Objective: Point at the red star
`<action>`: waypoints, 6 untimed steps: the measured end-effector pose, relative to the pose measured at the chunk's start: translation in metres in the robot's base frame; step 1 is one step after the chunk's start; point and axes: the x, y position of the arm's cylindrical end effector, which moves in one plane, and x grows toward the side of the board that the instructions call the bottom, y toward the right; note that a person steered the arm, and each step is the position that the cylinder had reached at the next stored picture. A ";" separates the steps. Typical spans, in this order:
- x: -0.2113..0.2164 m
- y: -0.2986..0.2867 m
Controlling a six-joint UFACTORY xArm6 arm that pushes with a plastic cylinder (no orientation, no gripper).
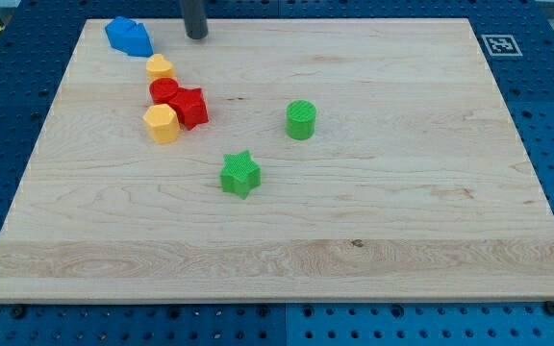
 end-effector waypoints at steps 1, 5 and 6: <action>0.012 0.036; 0.146 0.091; 0.170 0.091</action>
